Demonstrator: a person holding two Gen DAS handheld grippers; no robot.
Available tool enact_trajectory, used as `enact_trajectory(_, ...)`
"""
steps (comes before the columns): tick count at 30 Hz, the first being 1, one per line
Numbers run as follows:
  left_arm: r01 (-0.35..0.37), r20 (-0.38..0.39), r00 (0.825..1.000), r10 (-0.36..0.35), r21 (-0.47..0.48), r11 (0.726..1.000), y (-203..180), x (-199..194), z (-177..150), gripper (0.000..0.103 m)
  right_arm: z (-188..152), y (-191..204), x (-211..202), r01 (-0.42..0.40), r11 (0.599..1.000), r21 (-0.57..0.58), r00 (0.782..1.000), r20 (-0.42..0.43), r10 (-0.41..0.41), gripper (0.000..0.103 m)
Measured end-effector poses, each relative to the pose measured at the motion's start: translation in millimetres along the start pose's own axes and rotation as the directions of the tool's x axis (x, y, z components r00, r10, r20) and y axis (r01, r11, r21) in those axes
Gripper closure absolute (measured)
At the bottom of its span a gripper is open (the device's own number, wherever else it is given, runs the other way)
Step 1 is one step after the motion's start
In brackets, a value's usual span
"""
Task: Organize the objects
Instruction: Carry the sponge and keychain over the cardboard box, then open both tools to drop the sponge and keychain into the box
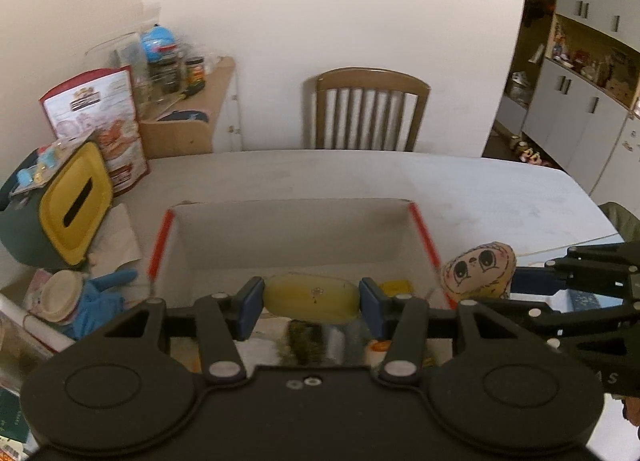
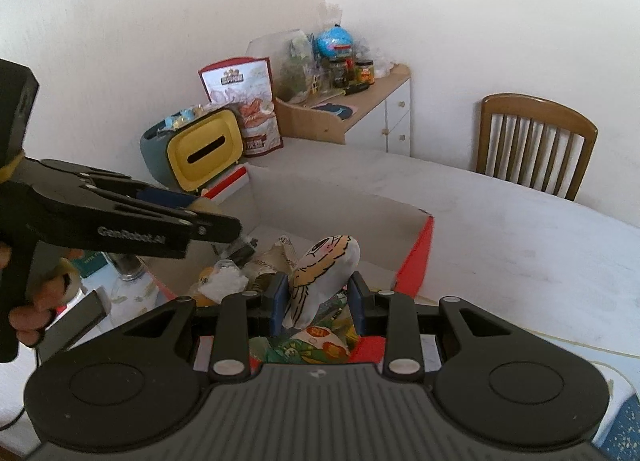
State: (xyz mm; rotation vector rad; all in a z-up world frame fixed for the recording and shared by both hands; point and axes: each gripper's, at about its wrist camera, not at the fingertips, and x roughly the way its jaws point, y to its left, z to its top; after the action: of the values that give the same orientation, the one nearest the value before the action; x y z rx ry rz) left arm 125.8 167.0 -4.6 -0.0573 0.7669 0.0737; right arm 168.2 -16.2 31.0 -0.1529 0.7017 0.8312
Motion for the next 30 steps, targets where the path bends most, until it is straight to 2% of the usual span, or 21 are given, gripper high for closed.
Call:
enact_trajectory(12,-0.057,-0.055,0.997,0.054,-0.047,0.997,45.4,37.3,-2.7,0.052,3.9,11.6,64.6,0.034,0.999,-0.010,0.995,-0.093,-0.034,0.072)
enact_trajectory(21,-0.091,-0.108,0.990,0.088,-0.026,0.995,49.5,73.0,-5.8,0.052,-2.8,17.7,103.8,0.066,0.997,-0.038,0.984,-0.164,-0.072,0.072)
enact_trajectory(30,-0.106,-0.154,0.983,0.104,-0.004,0.994,48.7,101.6,-8.5,0.052,-9.3,22.7,115.0,0.072,0.995,-0.072,0.980,-0.181,-0.084,0.072)
